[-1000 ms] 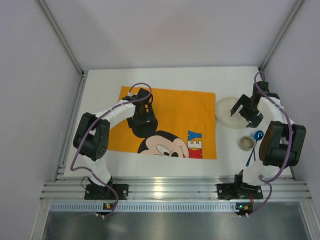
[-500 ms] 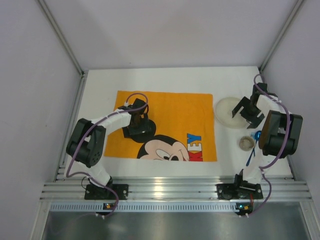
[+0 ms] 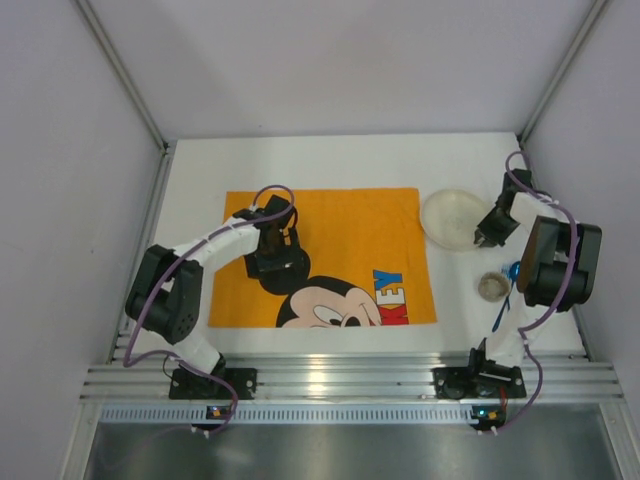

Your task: Set the dinner table for one person

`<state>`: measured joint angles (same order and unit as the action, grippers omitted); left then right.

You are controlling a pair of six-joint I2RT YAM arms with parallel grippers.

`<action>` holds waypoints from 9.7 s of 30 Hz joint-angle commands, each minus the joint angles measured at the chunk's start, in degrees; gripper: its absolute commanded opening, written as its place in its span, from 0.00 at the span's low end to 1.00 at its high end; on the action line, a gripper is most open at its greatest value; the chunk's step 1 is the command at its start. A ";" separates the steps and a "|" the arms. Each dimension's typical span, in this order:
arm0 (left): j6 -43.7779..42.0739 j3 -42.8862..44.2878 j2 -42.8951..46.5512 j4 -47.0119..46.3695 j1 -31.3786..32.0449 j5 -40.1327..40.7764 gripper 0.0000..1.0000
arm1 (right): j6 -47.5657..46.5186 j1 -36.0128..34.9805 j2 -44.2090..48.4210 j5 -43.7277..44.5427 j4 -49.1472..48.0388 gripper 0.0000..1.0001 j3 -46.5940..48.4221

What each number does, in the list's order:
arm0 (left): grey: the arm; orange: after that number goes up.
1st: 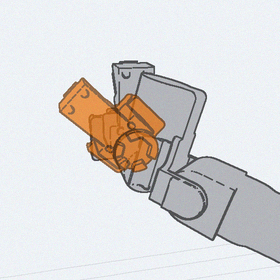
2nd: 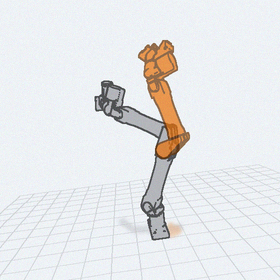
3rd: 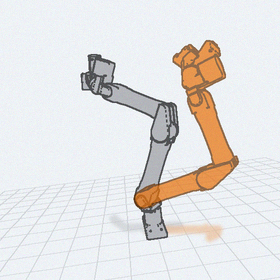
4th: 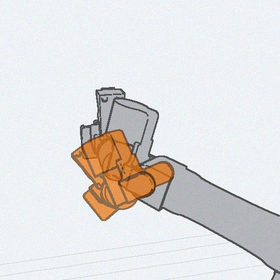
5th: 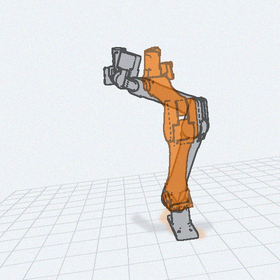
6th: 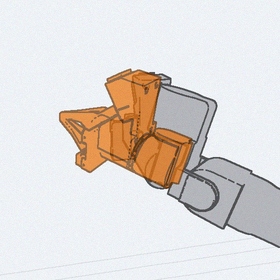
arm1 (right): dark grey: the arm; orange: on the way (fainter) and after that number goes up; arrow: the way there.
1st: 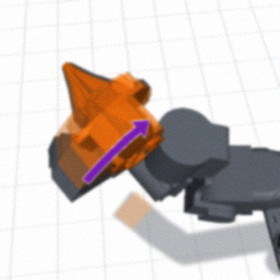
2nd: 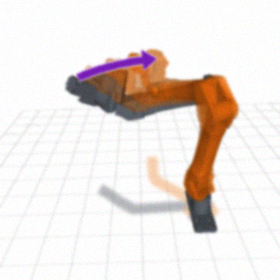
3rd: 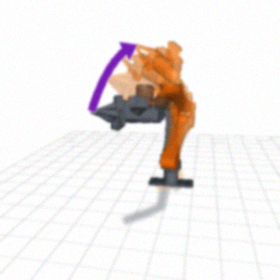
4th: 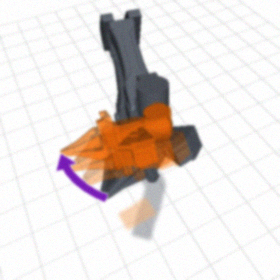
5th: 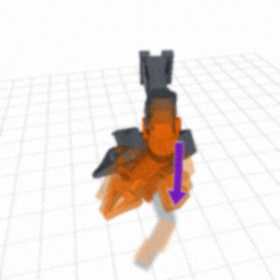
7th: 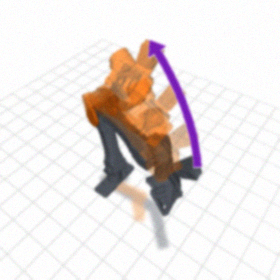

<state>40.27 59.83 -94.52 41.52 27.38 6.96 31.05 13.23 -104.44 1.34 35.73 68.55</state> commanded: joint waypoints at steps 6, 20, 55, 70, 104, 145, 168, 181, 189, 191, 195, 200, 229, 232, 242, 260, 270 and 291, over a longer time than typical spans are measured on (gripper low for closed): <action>-3.09 10.47 0.57 5.06 0.13 3.93 0.99 | -2.48 -1.01 4.41 -0.38 -1.10 0.00 1.84; -2.92 16.64 3.46 10.25 0.05 8.51 0.98 | 0.42 -13.23 11.20 -5.03 1.54 0.00 11.24; 0.95 13.21 15.59 17.89 0.13 13.34 0.99 | 4.28 -44.17 3.37 -14.70 -12.00 0.64 -0.70; -5.72 -2.08 34.57 11.49 0.05 10.71 0.99 | 4.63 -28.55 38.50 2.43 9.61 0.78 -10.45; -7.84 0.37 36.16 19.13 0.13 -1.25 0.98 | 3.41 6.81 27.72 8.94 13.41 0.49 -20.03; -4.06 14.08 31.50 23.61 0.22 4.99 0.98 | 8.15 -25.89 -11.46 -6.09 7.25 0.00 30.14; -8.01 8.03 35.81 23.00 0.13 4.91 0.99 | 4.20 -18.00 3.69 -2.57 8.48 1.00 16.02; -11.79 -0.25 35.90 16.40 0.13 -4.15 0.98 | -2.13 12.42 28.24 6.82 15.87 0.87 -11.77; -13.73 4.58 32.47 18.95 0.05 -4.68 0.98 | -1.61 17.00 25.78 7.10 12.01 0.69 -14.59; -13.73 5.55 31.59 20.09 0.13 -3.80 0.98 | -1.25 17.09 25.26 7.09 10.43 0.66 -15.47; -12.41 7.05 30.63 20.88 0.13 -3.18 0.98 | -1.34 17.09 22.28 6.83 7.52 0.57 -17.49; -9.60 7.31 29.75 20.88 0.13 -3.80 0.98 | -2.39 17.53 19.37 6.04 3.05 0.48 -20.30; -7.05 9.07 25.88 19.92 0.40 -2.92 0.98 | 0.32 11.56 24.80 -0.80 3.21 0.00 -18.37; -7.84 8.98 25.18 18.69 0.40 -3.36 0.98 | 3.13 6.03 28.50 -3.01 3.91 0.00 -17.67; -8.81 8.90 25.08 16.75 0.40 -3.89 0.98 | 9.64 -9.80 31.05 -3.98 4.44 0.00 -15.74; -3.72 9.50 37.74 25.27 0.05 11.84 0.98 | 21.06 -54.61 1.82 -9.25 -5.49 0.00 22.96; -3.18 13.55 41.61 32.04 -0.22 14.93 0.98 | 29.94 -65.26 -32.39 -14.62 -7.86 0.00 60.28; -5.55 16.19 44.16 37.67 -0.22 17.21 0.98 | 30.04 -65.97 -39.96 -9.70 -4.96 0.38 58.62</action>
<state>35.81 74.06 -50.39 76.49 27.42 22.98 60.75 -52.73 -143.94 -9.23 30.72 125.62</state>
